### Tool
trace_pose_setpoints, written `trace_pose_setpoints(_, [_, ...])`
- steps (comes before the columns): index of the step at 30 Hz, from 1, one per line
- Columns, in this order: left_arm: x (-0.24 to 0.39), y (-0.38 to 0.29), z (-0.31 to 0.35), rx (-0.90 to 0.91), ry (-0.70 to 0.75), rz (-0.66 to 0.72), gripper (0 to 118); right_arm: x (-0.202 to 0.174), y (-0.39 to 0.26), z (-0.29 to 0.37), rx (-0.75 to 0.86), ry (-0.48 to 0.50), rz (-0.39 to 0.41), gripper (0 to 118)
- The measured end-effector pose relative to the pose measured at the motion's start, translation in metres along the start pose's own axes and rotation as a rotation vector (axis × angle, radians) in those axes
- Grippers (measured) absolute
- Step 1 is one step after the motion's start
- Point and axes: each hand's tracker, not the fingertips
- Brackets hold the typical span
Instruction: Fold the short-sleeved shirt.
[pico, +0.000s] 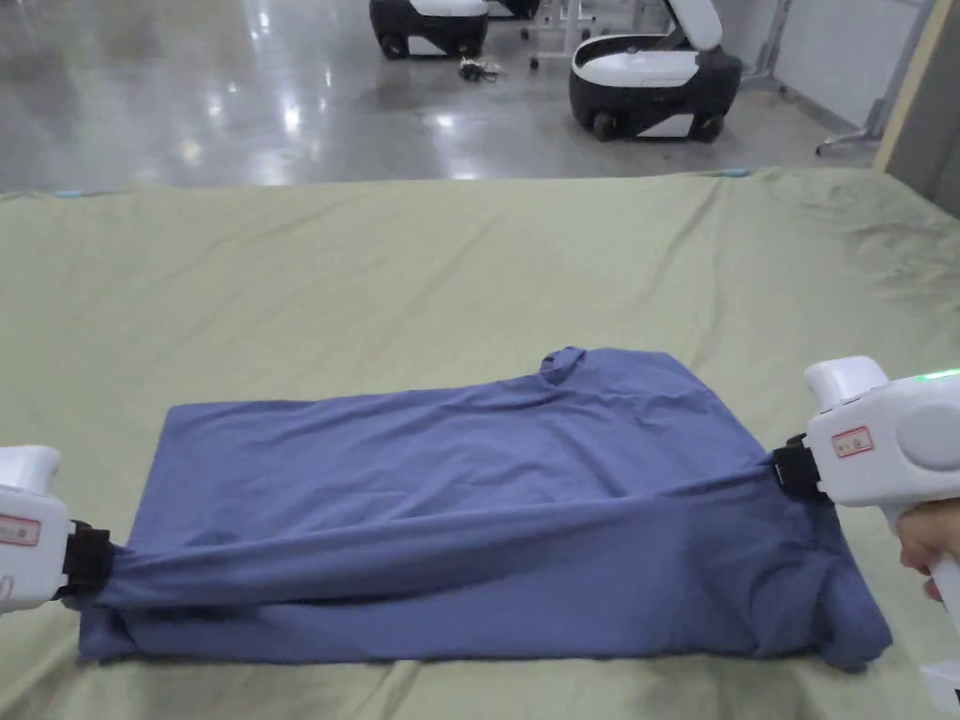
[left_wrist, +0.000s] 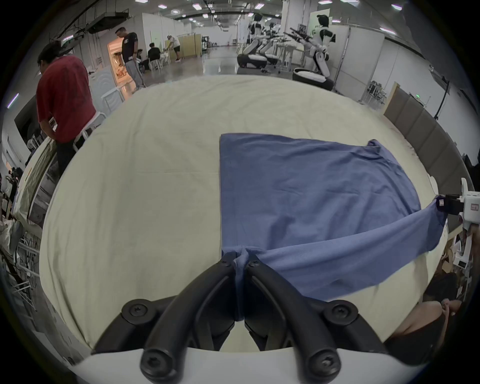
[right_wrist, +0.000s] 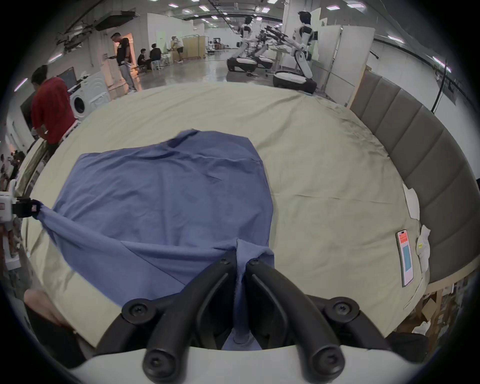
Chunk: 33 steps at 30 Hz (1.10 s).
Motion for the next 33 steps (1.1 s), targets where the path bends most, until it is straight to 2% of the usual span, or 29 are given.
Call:
trace_pose_setpoints(3, [-0.012, 0.012, -0.046, -0.044, 0.026, -0.02, 3, -0.002, -0.001, -0.036, -0.055, -0.014, -0.029, 6])
trace_pose_setpoints(6, [-0.009, 0.011, -0.061, -0.07, 0.037, -0.024, 3, -0.002, -0.009, -0.062, -0.082, -0.028, -0.008, 7])
trace_pose_setpoints(7, [-0.009, 0.01, -0.064, -0.073, 0.038, -0.021, 6, -0.001, -0.012, -0.067, -0.085, -0.03, -0.012, 7])
trace_pose_setpoints(8, [-0.01, 0.008, -0.066, -0.075, 0.041, -0.02, 19, 0.001, -0.016, -0.068, -0.085, -0.033, -0.02, 10])
trace_pose_setpoints(10, [-0.01, 0.004, -0.064, -0.044, 0.068, -0.03, 64, 0.004, -0.023, -0.07, -0.064, -0.041, -0.036, 44])
trace_pose_setpoints(11, [-0.012, 0.003, -0.06, -0.016, 0.118, -0.05, 88, 0.006, -0.024, -0.068, -0.042, -0.088, -0.047, 75])
trace_pose_setpoints(12, [-0.013, 0.002, -0.055, -0.002, 0.146, -0.057, 88, 0.011, -0.025, -0.064, -0.029, -0.112, -0.063, 90])
trace_pose_setpoints(14, [-0.025, 0.003, -0.034, 0.054, 0.112, -0.012, 94, 0.02, -0.028, -0.046, 0.048, -0.118, -0.109, 101])
trace_pose_setpoints(15, [-0.028, 0.002, -0.018, 0.087, 0.078, 0.008, 94, 0.024, -0.029, -0.03, 0.102, -0.109, -0.129, 102])
trace_pose_setpoints(18, [-0.022, -0.012, 0.035, 0.202, 0.053, 0.025, 94, 0.022, -0.036, 0.019, 0.225, -0.088, -0.136, 100])
trace_pose_setpoints(19, [-0.019, -0.018, 0.049, 0.221, 0.036, 0.01, 90, 0.018, -0.04, 0.035, 0.247, -0.042, -0.125, 94])
trace_pose_setpoints(20, [-0.013, -0.027, 0.065, 0.244, 0.027, -0.025, 66, 0.016, -0.045, 0.05, 0.268, -0.004, -0.104, 72])
trace_pose_setpoints(22, [0.004, -0.049, 0.09, 0.314, 0.049, -0.073, 0, 0.0, -0.059, 0.074, 0.322, -0.014, -0.067, 24])
trace_pose_setpoints(23, [0.01, -0.062, 0.099, 0.352, 0.077, -0.087, 0, -0.008, -0.067, 0.085, 0.346, 0.002, -0.056, 7])
trace_pose_setpoints(25, [0.017, -0.081, 0.111, 0.341, 0.042, -0.082, 0, -0.028, -0.078, 0.111, 0.367, 0.046, -0.051, 2])
trace_pose_setpoints(28, [0.025, -0.102, 0.101, 0.244, -0.017, -0.057, 0, -0.052, -0.093, 0.132, 0.373, 0.124, -0.048, 1])
trace_pose_setpoints(32, [0.018, -0.104, 0.062, 0.171, 0.019, 0.01, 0, -0.078, -0.105, 0.142, 0.367, 0.163, 0.009, 1])
trace_pose_setpoints(33, [0.014, -0.1, 0.053, 0.162, 0.014, 0.029, 9, -0.081, -0.106, 0.143, 0.365, 0.174, 0.014, 1])
